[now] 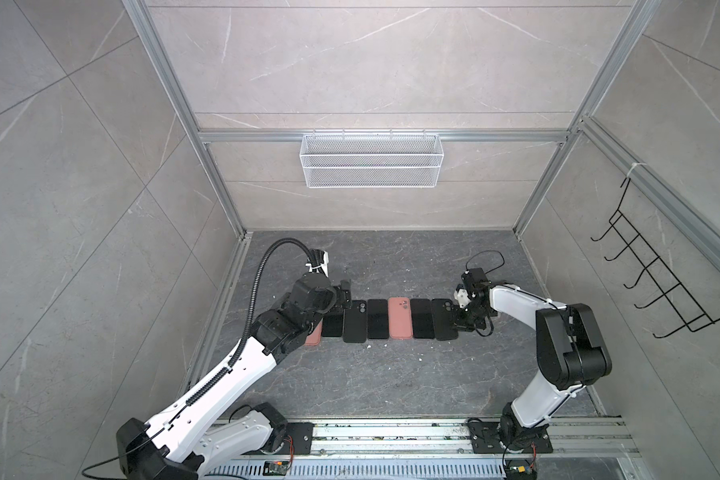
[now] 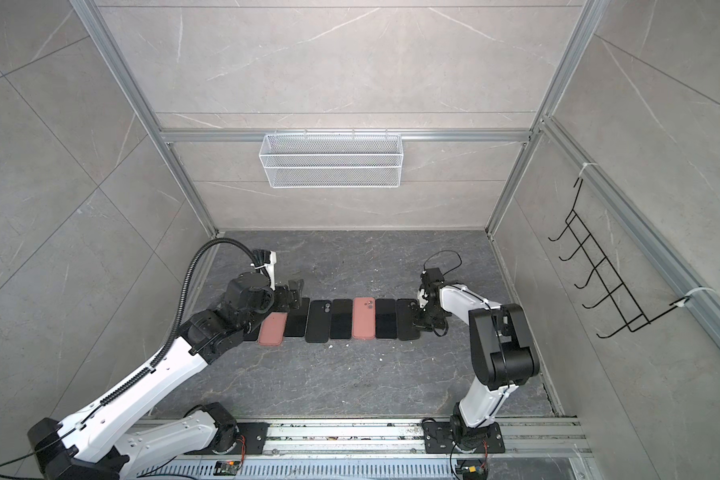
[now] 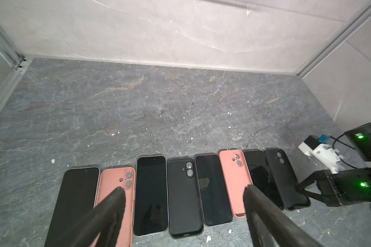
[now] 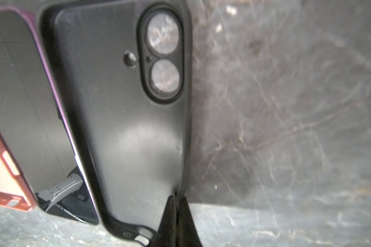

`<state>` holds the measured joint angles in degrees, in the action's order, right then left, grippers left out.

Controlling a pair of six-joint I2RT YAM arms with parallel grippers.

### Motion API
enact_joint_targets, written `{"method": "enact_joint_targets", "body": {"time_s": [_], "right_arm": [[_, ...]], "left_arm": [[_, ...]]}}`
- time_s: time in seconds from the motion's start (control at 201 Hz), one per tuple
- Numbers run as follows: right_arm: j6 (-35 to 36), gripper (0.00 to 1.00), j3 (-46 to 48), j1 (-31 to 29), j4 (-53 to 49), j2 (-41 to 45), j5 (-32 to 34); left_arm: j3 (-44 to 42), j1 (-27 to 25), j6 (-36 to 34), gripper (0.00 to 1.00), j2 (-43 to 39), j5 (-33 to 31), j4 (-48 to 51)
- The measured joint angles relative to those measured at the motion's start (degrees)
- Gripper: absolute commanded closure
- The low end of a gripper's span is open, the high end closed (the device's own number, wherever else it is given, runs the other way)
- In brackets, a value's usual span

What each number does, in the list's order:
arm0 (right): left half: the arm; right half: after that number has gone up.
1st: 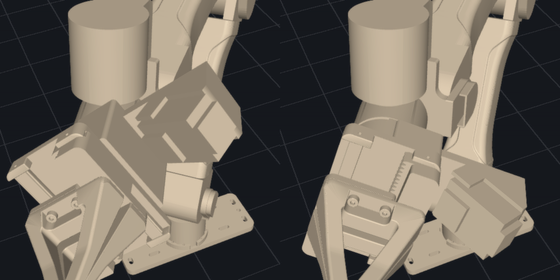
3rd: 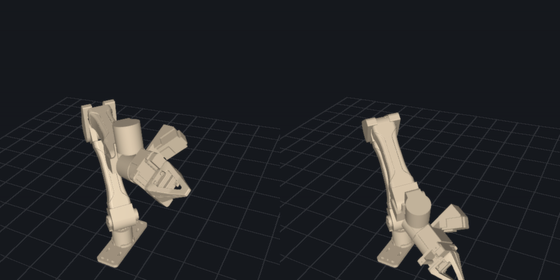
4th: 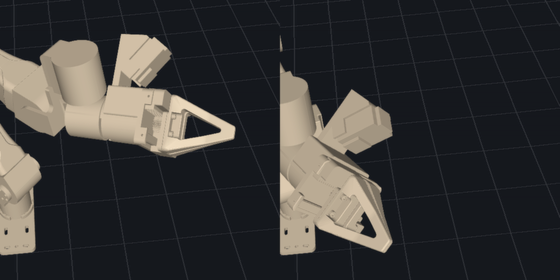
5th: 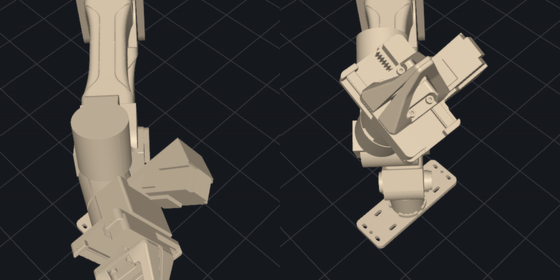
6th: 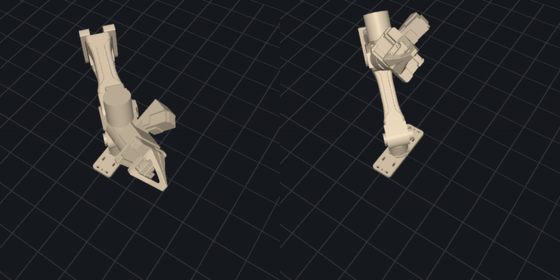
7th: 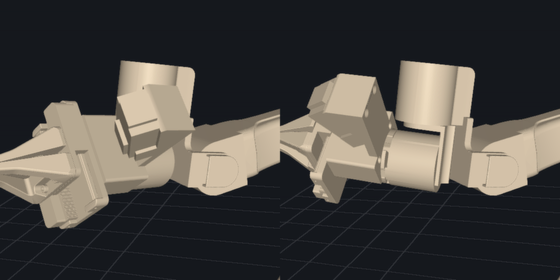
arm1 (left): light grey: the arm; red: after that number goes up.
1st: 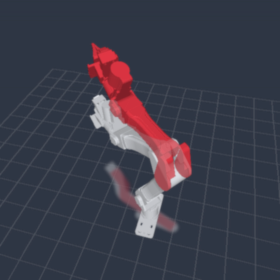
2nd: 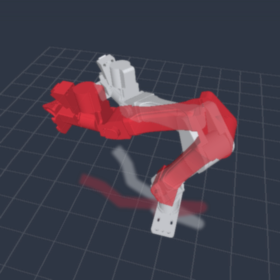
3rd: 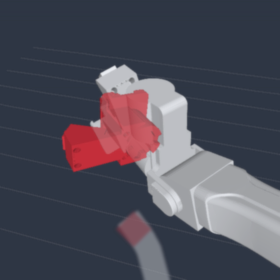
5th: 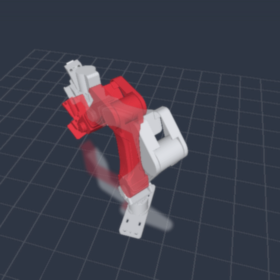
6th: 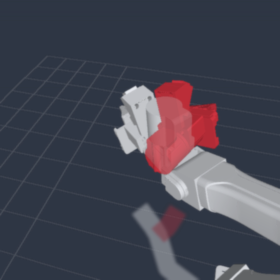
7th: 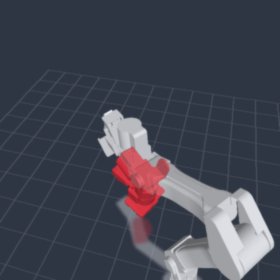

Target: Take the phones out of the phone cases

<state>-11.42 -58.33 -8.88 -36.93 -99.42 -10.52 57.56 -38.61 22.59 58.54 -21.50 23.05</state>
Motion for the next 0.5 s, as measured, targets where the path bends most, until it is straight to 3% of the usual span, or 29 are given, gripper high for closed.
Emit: {"method": "enact_joint_targets", "body": {"time_s": [0.035,0.155,0.184,0.244,0.264,0.309,0.409,0.503], "right_arm": [[0.4,0.58,-0.2,0.0,0.2,-0.4,0.0],[1.1,0.35,-0.9,-0.1,1.0,-0.5,0.0],[1.2,0.25,-0.7,0.0,1.5,-0.1,0.1],[0.4,0.17,0.6,1.4,3.1,1.9,0.8],[-0.2,0.08,1.5,2.0,3.8,3.3,1.2],[-0.7,0.01,3.1,3.4,5.0,6.5,2.3],[-1.0,0.01,8.0,5.6,10.7,17.9,6.4],[-0.8,0.01,16.2,5.5,23.8,29.0,9.6]], "left_arm": [[0.0,0.5,-0.5,0.0,-0.5,0.0,0.6],[-0.3,2.3,-1.4,0.0,-1.2,-0.6,2.3],[-0.8,3.0,-1.6,0.0,-1.6,-0.8,2.3],[-2.3,5.1,-1.8,0.0,-2.6,-1.1,2.4],[-3.0,5.9,-1.8,0.0,-2.9,-1.4,2.3],[-4.9,7.9,-1.9,0.0,-3.9,-2.3,1.7],[-12.5,13.6,-2.8,0.0,-6.0,-4.7,-3.7],[-22.1,19.9,-4.6,0.0,-5.8,-6.9,-13.4]]}}
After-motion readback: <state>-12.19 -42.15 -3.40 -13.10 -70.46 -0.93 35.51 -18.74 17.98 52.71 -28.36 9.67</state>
